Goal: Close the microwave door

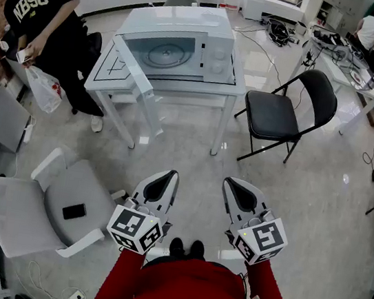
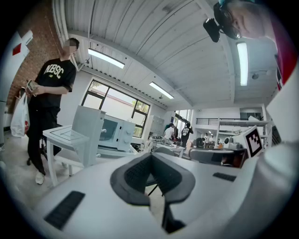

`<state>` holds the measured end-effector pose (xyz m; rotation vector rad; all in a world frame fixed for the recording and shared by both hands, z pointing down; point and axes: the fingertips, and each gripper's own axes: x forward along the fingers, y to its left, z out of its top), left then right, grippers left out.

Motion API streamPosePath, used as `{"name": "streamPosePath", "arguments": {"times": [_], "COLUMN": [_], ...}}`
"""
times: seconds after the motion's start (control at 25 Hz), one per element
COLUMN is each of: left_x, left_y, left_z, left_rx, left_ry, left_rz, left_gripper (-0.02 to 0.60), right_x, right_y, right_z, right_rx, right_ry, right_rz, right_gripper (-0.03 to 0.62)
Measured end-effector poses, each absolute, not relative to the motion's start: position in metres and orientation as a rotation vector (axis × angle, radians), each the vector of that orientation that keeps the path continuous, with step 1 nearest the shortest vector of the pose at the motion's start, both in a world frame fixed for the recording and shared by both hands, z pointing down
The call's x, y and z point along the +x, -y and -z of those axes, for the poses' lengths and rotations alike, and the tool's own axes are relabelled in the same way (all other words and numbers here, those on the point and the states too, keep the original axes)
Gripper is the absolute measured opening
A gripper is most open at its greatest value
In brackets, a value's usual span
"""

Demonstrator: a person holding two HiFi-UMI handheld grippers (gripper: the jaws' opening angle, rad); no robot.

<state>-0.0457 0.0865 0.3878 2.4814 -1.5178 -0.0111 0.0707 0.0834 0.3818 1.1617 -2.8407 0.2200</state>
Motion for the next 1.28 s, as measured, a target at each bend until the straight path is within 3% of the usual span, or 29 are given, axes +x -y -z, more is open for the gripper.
{"name": "streamPosePath", "arguments": {"times": [1.28], "left_x": [-0.041], "left_y": [-0.089], "left_z": [-0.396], "left_rx": [2.434], "left_ry": [1.575], "left_rz": [0.008], "left_gripper": [0.009], "right_x": [0.09], "right_y": [-0.079], "right_z": [-0.395], "right_rx": [1.112], "right_ry": [2.833], "right_rz": [-0.302], "right_gripper": [0.012]}}
